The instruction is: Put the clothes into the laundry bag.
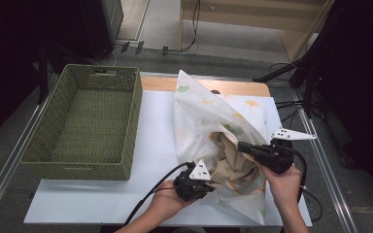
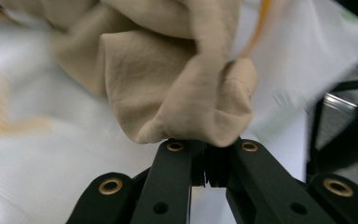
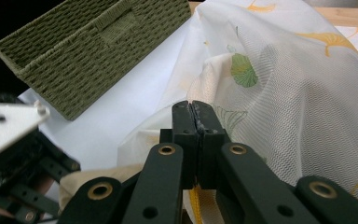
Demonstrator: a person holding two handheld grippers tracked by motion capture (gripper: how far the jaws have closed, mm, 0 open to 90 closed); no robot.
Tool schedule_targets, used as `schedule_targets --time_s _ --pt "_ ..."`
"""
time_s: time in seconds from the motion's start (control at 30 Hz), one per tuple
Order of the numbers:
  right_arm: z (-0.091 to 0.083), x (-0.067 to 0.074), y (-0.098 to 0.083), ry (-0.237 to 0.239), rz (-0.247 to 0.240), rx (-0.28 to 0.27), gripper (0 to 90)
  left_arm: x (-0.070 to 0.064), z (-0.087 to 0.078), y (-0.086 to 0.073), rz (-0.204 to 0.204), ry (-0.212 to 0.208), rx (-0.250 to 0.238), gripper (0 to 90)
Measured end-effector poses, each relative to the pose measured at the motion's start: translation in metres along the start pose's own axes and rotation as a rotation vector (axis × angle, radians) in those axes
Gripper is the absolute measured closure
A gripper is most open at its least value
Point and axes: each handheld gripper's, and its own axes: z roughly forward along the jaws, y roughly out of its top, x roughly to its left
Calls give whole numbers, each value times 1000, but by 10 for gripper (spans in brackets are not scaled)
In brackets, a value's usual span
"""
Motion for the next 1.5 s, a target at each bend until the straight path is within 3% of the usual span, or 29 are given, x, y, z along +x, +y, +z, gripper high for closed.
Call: schedule_targets --time_s 0.1,0.17,0.43,0.7,0.83,1.13,1.3,1.37,1.43,1.5 --pt "-1 0 0 -3 -3 -5 893 9 3 14 8 33 -24 890" --pt "-2 -1 0 -7 4 -6 894 13 7 25 -2 23 -43 890" --pt "-8 -5 -2 -22 11 -18 894 16 38 65 36 16 -75 892" --pt "-15 -5 -6 -18 35 -32 895 25 67 87 20 -15 -77 900" --pt "-19 0 -8 -2 36 -38 896 29 77 94 21 2 -71 900" --pt "-33 7 -13 33 48 -68 898 60 76 104 -88 50 -109 900" --pt "-34 11 -16 48 39 -62 899 76 85 109 -110 80 -72 900" --pt "-34 10 -17 44 42 -63 898 80 93 109 -126 69 -56 900" --pt "-34 7 -19 17 46 -58 898 85 101 108 -121 51 -8 900" --pt "-32 4 -21 -24 40 -42 898 88 97 108 -155 21 6 900"
